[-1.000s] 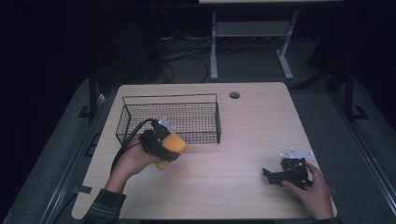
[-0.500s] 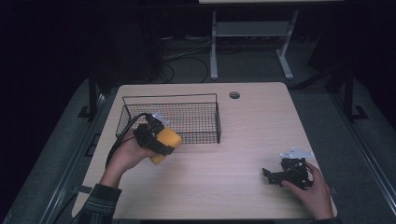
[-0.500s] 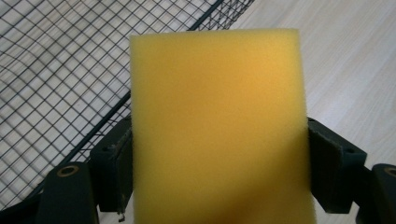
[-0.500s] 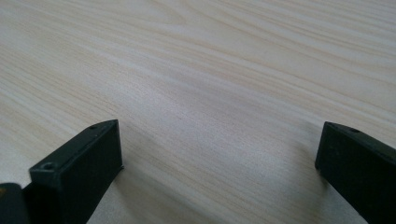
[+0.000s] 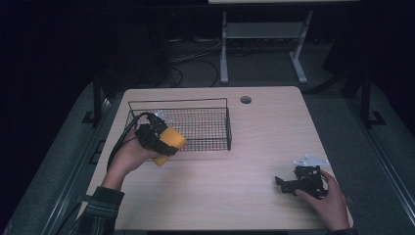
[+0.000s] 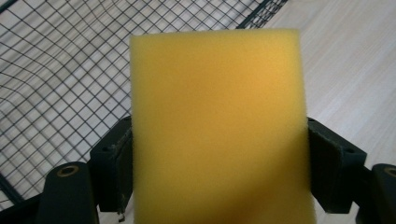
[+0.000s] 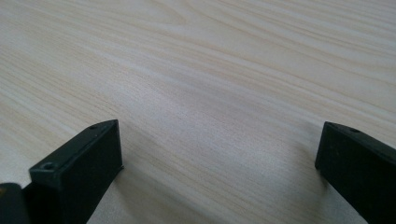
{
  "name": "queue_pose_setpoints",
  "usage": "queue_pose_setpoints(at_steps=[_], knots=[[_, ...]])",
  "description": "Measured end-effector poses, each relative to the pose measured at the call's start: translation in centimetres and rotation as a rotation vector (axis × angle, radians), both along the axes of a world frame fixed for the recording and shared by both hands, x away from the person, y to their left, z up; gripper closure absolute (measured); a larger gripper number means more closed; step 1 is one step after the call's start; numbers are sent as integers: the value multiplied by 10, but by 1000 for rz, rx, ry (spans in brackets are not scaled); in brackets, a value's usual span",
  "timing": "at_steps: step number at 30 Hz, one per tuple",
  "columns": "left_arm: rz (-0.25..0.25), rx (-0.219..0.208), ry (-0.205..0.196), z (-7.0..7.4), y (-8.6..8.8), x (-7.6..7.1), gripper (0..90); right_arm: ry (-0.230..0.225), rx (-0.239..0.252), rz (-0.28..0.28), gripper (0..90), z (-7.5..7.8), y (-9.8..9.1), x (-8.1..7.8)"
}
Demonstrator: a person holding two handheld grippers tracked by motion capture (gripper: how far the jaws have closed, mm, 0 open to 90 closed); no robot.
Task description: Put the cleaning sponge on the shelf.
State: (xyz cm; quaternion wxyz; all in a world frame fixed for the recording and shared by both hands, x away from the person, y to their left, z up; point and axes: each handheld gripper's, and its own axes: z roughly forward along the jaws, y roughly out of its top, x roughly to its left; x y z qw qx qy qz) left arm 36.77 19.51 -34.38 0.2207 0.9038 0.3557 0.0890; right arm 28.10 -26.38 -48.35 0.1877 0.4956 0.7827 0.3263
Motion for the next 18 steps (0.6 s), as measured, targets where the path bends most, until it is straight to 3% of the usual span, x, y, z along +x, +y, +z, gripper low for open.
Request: queue_pose_setpoints(at_steps=[18], knots=[[76, -1, -15, 10, 20, 24, 223, 0, -1, 1, 0, 0, 0, 0]])
